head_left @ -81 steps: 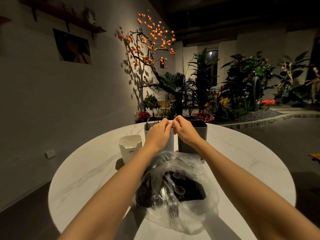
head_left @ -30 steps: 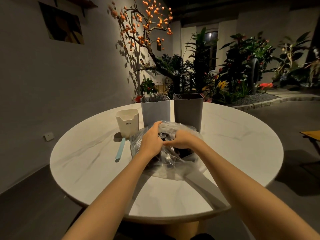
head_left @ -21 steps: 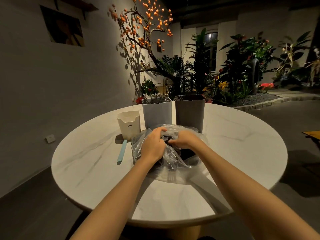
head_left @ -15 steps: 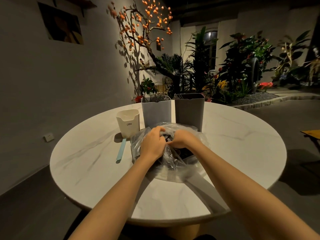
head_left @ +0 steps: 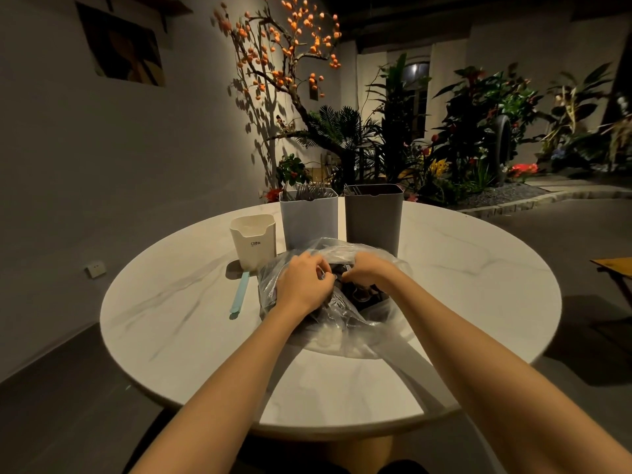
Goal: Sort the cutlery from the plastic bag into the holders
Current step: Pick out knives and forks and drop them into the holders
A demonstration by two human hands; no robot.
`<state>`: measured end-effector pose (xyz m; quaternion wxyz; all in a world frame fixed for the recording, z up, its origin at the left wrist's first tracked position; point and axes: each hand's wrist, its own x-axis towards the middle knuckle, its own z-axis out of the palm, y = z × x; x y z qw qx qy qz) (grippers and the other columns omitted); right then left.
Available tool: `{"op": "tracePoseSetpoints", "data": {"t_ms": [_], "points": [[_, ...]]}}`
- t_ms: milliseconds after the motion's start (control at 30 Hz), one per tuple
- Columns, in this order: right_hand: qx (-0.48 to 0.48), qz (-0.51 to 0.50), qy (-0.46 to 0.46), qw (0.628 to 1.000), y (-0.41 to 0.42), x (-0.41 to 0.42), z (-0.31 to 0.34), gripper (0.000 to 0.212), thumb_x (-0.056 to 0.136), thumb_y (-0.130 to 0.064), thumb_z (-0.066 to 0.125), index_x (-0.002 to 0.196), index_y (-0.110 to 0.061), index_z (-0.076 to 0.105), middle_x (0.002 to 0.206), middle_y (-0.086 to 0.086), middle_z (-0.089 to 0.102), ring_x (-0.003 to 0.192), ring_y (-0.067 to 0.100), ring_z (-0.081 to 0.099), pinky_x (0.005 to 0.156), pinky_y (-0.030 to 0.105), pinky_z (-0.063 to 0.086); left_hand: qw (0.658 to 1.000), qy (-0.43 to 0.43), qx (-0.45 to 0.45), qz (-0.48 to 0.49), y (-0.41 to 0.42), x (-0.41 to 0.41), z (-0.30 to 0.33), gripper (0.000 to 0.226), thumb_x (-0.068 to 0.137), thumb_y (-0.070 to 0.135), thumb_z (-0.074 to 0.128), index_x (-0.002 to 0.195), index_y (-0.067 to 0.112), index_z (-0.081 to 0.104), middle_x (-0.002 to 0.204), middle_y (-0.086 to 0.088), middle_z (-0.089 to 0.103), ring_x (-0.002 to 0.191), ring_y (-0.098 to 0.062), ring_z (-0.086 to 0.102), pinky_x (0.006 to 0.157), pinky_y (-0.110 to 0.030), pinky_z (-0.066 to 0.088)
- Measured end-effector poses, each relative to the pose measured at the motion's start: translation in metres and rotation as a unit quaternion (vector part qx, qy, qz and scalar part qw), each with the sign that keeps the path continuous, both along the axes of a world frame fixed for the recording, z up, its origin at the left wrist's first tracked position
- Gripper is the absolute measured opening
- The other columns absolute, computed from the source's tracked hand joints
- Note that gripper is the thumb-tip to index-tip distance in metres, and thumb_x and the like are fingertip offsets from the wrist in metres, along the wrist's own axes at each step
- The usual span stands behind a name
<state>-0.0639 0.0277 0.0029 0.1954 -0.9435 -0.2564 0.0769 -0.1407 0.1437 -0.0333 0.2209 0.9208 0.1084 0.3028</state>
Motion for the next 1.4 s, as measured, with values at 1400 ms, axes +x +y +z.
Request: {"op": "tracePoseSetpoints", "data": {"t_ms": [1400], "points": [[-0.029,-0.007,0.058,0.998,-0.012,-0.002,0.012,0.023,0.097,-0.016,0.045,0.115,-0.003,0.053,0.076,0.007,0.051,0.064,0.014,0.049,0.057,0.022,0.043,0.994,0.022,0.104,0.006,-0.004,-0.006,-0.002,0.025,0.089,0.037,0.057,0.111,0.027,0.066,0.119,0.007,0.055,0.117,-0.014,0.044,0.100,-0.035,0.026]]}}
